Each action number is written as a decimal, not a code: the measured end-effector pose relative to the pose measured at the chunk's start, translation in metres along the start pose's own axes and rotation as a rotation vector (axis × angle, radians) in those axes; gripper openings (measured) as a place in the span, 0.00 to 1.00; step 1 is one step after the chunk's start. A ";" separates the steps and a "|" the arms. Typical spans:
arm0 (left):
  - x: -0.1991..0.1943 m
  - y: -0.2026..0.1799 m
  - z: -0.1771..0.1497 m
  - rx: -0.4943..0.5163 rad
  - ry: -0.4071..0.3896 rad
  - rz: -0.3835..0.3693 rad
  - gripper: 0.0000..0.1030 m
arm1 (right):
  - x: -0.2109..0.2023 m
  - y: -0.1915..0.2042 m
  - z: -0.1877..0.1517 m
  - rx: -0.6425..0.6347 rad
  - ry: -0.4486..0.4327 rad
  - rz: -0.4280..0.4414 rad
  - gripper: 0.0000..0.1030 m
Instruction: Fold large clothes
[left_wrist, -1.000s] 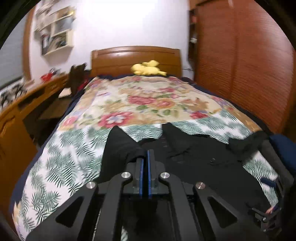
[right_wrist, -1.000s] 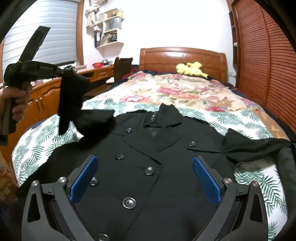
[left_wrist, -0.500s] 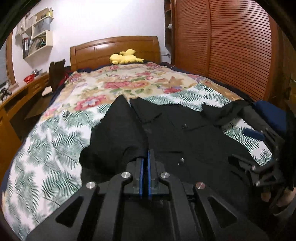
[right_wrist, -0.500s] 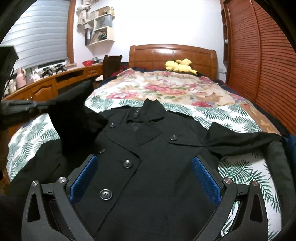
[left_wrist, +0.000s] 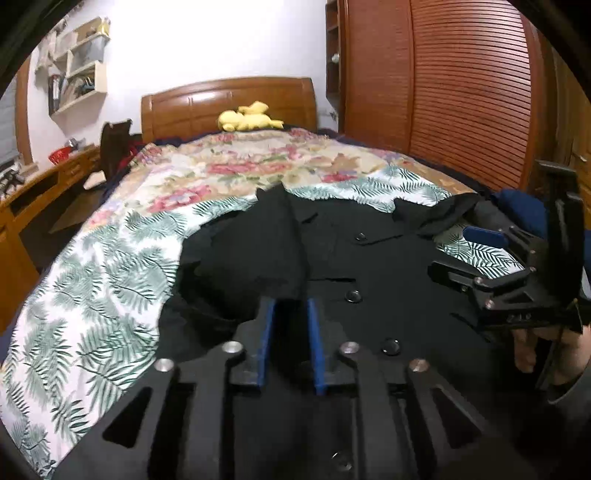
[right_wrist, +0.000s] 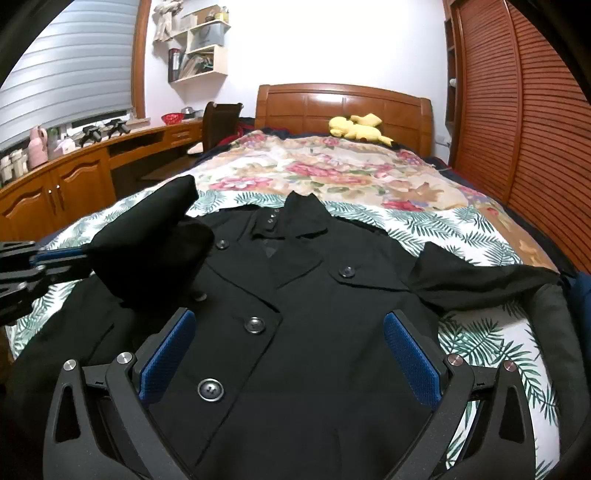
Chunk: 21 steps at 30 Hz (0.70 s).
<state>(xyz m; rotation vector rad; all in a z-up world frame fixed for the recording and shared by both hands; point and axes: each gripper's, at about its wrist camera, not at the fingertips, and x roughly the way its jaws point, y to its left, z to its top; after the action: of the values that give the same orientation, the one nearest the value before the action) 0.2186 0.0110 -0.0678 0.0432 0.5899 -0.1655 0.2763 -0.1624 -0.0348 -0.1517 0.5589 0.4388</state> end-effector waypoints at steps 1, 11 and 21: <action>-0.006 0.002 -0.003 -0.002 -0.013 0.001 0.29 | 0.000 0.001 0.001 0.000 -0.001 0.004 1.00; -0.035 0.036 -0.036 -0.085 -0.016 0.008 0.36 | 0.008 0.031 0.011 -0.026 0.008 0.121 0.99; -0.042 0.055 -0.046 -0.116 -0.014 0.038 0.36 | 0.083 0.076 0.004 -0.093 0.166 0.278 0.81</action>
<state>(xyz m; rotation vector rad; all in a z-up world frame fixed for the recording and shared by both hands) 0.1682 0.0757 -0.0824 -0.0585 0.5836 -0.0944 0.3073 -0.0633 -0.0780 -0.2014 0.7267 0.7275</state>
